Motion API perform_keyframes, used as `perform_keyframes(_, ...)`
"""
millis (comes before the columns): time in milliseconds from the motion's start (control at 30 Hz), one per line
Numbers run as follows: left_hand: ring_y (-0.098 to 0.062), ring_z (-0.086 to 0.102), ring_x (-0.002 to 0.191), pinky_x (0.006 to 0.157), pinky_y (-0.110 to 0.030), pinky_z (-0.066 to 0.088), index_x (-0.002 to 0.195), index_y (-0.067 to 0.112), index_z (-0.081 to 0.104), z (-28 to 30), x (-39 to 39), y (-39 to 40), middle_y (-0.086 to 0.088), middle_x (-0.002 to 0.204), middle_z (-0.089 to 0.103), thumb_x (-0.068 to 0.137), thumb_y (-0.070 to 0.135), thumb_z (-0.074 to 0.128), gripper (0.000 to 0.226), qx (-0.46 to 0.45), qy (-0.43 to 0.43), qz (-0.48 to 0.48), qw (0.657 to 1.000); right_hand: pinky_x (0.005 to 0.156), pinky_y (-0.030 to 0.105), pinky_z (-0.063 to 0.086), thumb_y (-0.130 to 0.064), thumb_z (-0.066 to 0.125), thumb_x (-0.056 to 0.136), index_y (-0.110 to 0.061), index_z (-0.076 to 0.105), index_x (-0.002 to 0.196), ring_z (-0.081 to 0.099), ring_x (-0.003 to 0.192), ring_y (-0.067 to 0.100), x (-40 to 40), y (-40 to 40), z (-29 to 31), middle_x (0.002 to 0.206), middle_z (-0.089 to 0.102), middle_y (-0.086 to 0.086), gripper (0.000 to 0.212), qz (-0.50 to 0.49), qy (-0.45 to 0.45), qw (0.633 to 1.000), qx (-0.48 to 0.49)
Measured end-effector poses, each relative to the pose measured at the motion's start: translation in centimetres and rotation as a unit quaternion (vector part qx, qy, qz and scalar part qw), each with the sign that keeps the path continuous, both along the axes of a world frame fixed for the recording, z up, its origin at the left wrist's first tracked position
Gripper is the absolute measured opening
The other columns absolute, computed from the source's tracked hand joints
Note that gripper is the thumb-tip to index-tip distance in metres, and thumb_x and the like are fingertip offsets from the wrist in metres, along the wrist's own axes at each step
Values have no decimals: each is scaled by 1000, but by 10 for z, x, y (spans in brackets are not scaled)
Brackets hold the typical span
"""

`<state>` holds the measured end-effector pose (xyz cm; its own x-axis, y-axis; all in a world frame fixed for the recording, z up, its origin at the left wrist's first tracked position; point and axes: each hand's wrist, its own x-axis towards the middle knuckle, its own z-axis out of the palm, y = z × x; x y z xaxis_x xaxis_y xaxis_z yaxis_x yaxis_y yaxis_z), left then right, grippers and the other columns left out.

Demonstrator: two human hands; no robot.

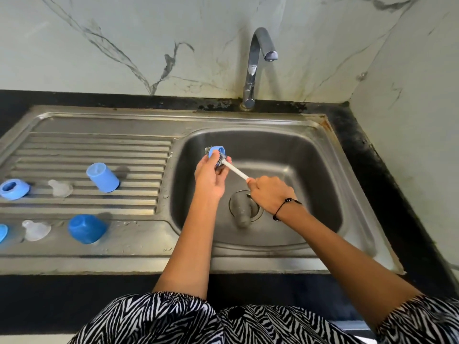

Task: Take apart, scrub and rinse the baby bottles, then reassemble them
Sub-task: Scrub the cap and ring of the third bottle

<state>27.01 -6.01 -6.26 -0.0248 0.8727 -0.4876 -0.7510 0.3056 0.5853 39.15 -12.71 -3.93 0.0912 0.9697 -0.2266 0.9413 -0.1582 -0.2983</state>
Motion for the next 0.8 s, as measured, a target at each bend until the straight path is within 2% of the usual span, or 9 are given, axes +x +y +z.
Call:
perform_keyframes(100, -14, 54, 65, 64, -23, 51, 90, 8, 55, -5, 0, 2, -4, 77, 55, 91, 1, 56, 7, 4, 43, 42, 998, 70, 36, 37, -37, 24, 100, -12, 60, 101, 58, 93, 35, -3, -12, 11, 104, 63, 13, 43, 34, -69, 996, 51)
perform_keyframes(200, -14, 49, 63, 64, -25, 43, 97, 8, 55, -10, -1, 4, -1, 74, 51, 89, 3, 58, 10, -16, 78, 59, 995, 64, 32, 35, -29, 29, 100, -14, 57, 100, 61, 90, 35, -5, -22, 18, 99, 66, 9, 32, 69, -141, 982, 109)
perform_keyframes(267, -12, 48, 60, 63, -24, 42, 86, 8, 55, -8, -2, 5, 0, 69, 49, 90, 4, 57, 6, -23, 77, 67, 995, 59, 31, 34, -27, 34, 99, -14, 56, 102, 64, 87, 33, -3, -25, 19, 95, 66, 6, 26, 84, -178, 970, 142)
perform_keyframes(333, -11, 50, 52, 60, -24, 44, 73, 9, 52, -5, -5, 8, 0, 60, 49, 92, 5, 55, 19, -27, 61, 79, 995, 50, 29, 37, -23, 58, 88, -13, 62, 95, 65, 70, 30, 0, -27, 22, 79, 66, 4, 13, 103, -221, 950, 193)
perform_keyframes(400, -11, 54, 45, 58, -25, 51, 71, 6, 50, -1, -8, 11, -4, 60, 51, 93, 8, 53, 23, -25, 32, 82, 996, 41, 23, 35, -15, 77, 62, -14, 69, 80, 59, 49, 25, 3, -27, 20, 58, 60, 2, 20, 104, -261, 927, 247)
perform_keyframes(567, -19, 53, 65, 60, -31, 58, 82, 5, 50, 9, -3, 6, -12, 75, 50, 95, 14, 53, 16, -28, -36, 43, 998, 39, 20, 29, -9, 55, 62, -15, 66, 63, 52, 41, 20, 1, -13, 32, 48, 53, 0, 13, 116, -297, 902, 292)
perform_keyframes(667, -21, 56, 69, 59, -32, 59, 90, 3, 52, 18, -3, 4, -15, 80, 52, 94, 16, 55, 14, -16, -84, 54, 995, 45, 24, 27, -11, 67, 71, -12, 62, 72, 59, 53, 26, -4, -6, 41, 63, 60, 4, 5, 119, -280, 922, 240)
perform_keyframes(733, -22, 60, 69, 59, -30, 59, 100, 1, 52, 22, -2, 6, -15, 81, 53, 94, 17, 54, 17, -4, -94, 53, 994, 56, 32, 32, -19, 47, 93, -12, 58, 96, 62, 81, 34, -9, -2, 42, 90, 64, 9, 14, 117, -213, 953, 181)
perform_keyframes(800, -22, 63, 65, 60, -29, 59, 100, 1, 53, 25, -1, 6, -13, 80, 54, 95, 19, 53, 19, 6, -86, 49, 995, 63, 34, 34, -26, 37, 98, -12, 56, 103, 60, 91, 37, -13, 0, 39, 99, 63, 12, 24, 89, -121, 980, 133)
